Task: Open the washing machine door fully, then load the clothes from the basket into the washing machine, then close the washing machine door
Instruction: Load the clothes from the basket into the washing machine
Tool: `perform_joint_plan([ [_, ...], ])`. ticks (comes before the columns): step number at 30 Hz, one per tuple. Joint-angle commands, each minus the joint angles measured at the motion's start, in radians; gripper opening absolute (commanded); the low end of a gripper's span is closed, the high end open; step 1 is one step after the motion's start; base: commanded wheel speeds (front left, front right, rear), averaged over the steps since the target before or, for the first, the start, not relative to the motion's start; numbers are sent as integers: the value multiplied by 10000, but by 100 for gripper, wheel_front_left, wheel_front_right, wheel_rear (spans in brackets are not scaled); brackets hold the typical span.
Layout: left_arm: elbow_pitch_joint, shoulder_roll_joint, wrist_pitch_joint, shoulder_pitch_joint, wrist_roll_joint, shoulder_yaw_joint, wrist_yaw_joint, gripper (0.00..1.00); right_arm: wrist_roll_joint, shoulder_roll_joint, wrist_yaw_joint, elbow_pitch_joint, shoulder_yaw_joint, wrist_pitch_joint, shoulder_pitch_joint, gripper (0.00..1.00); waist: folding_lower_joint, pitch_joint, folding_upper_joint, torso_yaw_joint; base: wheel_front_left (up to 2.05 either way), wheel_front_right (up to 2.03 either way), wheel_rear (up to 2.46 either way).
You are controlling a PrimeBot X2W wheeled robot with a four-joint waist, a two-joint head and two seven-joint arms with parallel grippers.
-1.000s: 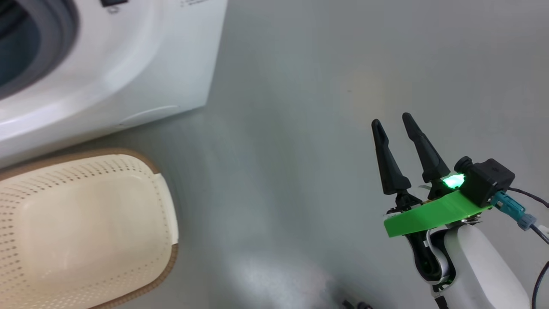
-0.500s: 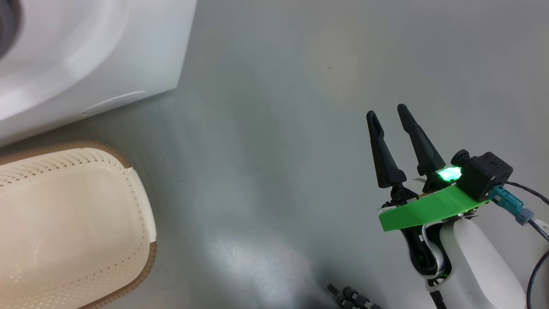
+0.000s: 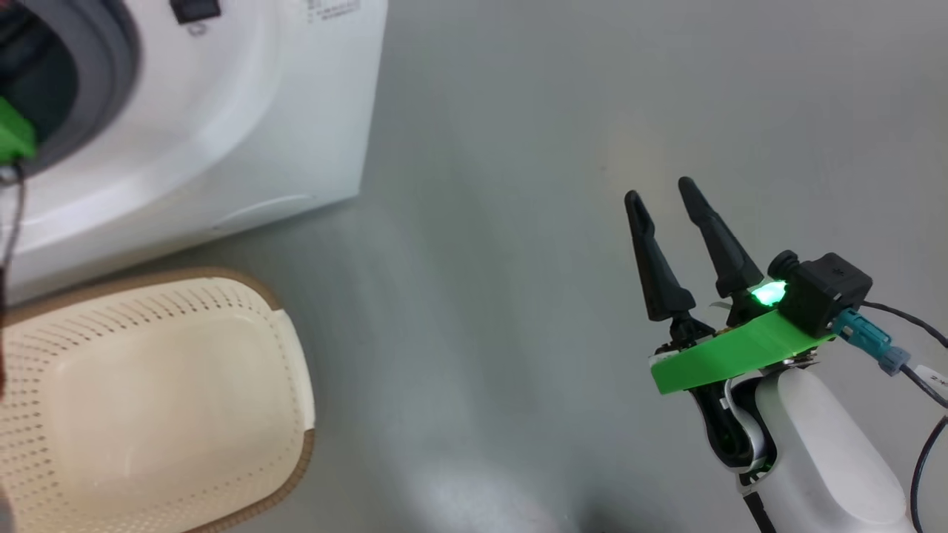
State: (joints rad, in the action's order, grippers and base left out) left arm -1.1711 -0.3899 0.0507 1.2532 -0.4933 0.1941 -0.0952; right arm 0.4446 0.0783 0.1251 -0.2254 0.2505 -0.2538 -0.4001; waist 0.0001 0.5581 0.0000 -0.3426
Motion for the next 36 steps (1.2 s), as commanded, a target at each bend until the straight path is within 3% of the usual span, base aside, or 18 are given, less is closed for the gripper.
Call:
perform_joint_plan([
  [1,106,-330,339,-343,-72,-98,-47,100,93,175,56,135,205,-80,52,100,-1,-894,0,446,0,0,0],
  [12,-288,551,1678,-2050,-391,22,-247,100,403,624,56,-296,555,-80,286,100,-1,-2620,0,1150,0,0,0],
  [19,179,883,2068,-3242,-355,151,-297,100,568,828,56,-509,546,-80,651,100,-1,-3440,0,1633,0,0,0],
  [25,1312,983,2105,-4286,-256,-23,-266,100,648,962,56,-539,495,-80,884,100,-1,-3929,0,1916,0,0,0],
  [36,4673,1113,2109,-7135,344,-522,121,100,701,1190,56,-491,191,-80,1409,100,-1,-4673,0,2387,0,0,0],
])
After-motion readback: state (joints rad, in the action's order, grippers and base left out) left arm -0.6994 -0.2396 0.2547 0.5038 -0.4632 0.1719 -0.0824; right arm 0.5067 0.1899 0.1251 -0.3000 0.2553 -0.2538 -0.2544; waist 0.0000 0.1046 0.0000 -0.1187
